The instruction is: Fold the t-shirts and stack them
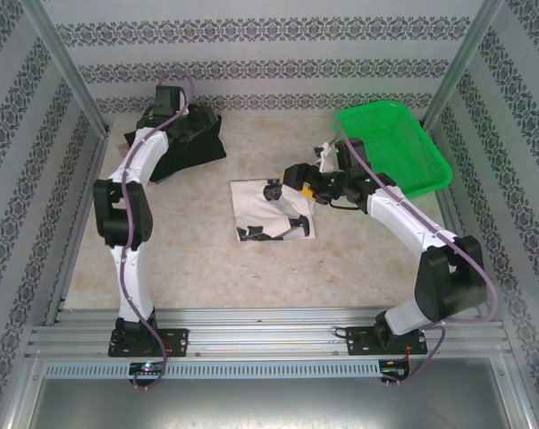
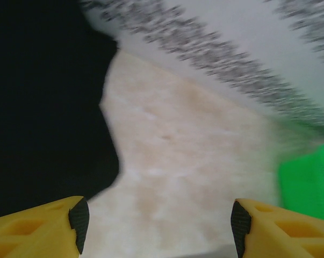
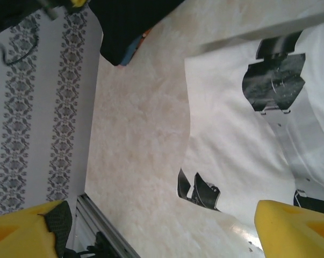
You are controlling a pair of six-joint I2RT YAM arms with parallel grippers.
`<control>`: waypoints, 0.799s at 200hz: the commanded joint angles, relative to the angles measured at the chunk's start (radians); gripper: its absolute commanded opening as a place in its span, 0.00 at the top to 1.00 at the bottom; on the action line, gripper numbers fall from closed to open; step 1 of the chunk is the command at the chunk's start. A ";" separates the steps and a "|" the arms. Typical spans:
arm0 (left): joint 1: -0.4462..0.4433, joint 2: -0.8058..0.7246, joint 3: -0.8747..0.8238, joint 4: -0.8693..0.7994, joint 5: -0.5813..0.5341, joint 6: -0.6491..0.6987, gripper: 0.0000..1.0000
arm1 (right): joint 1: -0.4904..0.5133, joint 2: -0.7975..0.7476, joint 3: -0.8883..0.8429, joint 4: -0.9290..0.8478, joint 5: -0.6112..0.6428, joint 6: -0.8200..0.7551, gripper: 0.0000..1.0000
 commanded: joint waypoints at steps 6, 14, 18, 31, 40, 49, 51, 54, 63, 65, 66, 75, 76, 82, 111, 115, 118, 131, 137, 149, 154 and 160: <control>0.015 0.162 0.191 -0.214 -0.155 0.186 0.28 | 0.036 -0.034 -0.032 0.056 -0.001 -0.010 0.08; 0.014 0.209 0.252 -0.247 -0.203 0.217 0.27 | 0.048 -0.035 -0.037 0.055 0.013 -0.011 0.02; 0.013 0.229 0.273 -0.255 -0.229 0.229 0.27 | 0.052 -0.036 -0.039 0.056 0.018 -0.011 0.02; 0.012 0.279 0.310 -0.262 -0.296 0.265 0.26 | 0.065 -0.036 -0.043 0.064 0.025 -0.006 0.02; 0.012 0.303 0.329 -0.284 -0.335 0.286 0.26 | 0.071 -0.032 -0.040 0.061 0.029 -0.004 0.02; 0.012 0.319 0.338 -0.315 -0.378 0.297 0.26 | 0.076 -0.023 -0.032 0.049 0.034 -0.011 0.02; 0.012 0.321 0.337 -0.322 -0.385 0.298 0.26 | 0.076 -0.021 -0.031 0.045 0.036 -0.012 0.02; 0.013 0.323 0.333 -0.331 -0.391 0.301 0.25 | 0.078 -0.018 -0.029 0.041 0.039 -0.014 0.02; 0.014 0.320 0.310 -0.351 -0.394 0.319 0.25 | 0.079 -0.005 -0.020 0.023 0.053 -0.018 0.02; 0.013 0.317 0.304 -0.355 -0.395 0.322 0.25 | 0.079 -0.001 -0.019 0.016 0.058 -0.018 0.02; 0.013 0.316 0.296 -0.356 -0.395 0.324 0.25 | 0.079 0.002 -0.017 0.012 0.060 -0.019 0.02; 0.015 0.297 0.240 -0.359 -0.386 0.332 0.25 | 0.080 0.029 0.008 -0.047 0.092 -0.027 0.02; 0.015 0.294 0.232 -0.359 -0.384 0.333 0.25 | 0.079 0.033 0.011 -0.059 0.097 -0.029 0.02; 0.015 0.274 0.184 -0.353 -0.373 0.335 0.25 | 0.079 0.060 0.040 -0.128 0.128 -0.041 0.02; 0.016 0.099 -0.173 -0.224 -0.269 0.327 0.26 | 0.066 0.127 0.080 -0.279 0.257 -0.032 0.02; 0.018 0.071 -0.226 -0.205 -0.260 0.325 0.25 | 0.058 0.129 0.074 -0.281 0.268 -0.027 0.02; 0.018 0.052 -0.262 -0.192 -0.259 0.324 0.25 | 0.053 0.127 0.066 -0.279 0.272 -0.022 0.02; 0.021 -0.017 -0.401 -0.156 -0.244 0.315 0.25 | 0.030 0.123 0.029 -0.243 0.260 -0.001 0.02; 0.021 -0.047 -0.458 -0.146 -0.234 0.313 0.26 | 0.022 0.120 0.017 -0.226 0.245 0.003 0.02; 0.021 -0.112 -0.574 -0.111 -0.226 0.298 0.26 | 0.022 0.119 0.014 -0.230 0.235 -0.010 0.02; 0.021 -0.141 -0.623 -0.094 -0.223 0.292 0.26 | 0.022 0.119 0.018 -0.239 0.236 -0.019 0.02; 0.021 -0.175 -0.674 -0.077 -0.217 0.284 0.26 | 0.025 0.121 0.022 -0.247 0.236 -0.029 0.02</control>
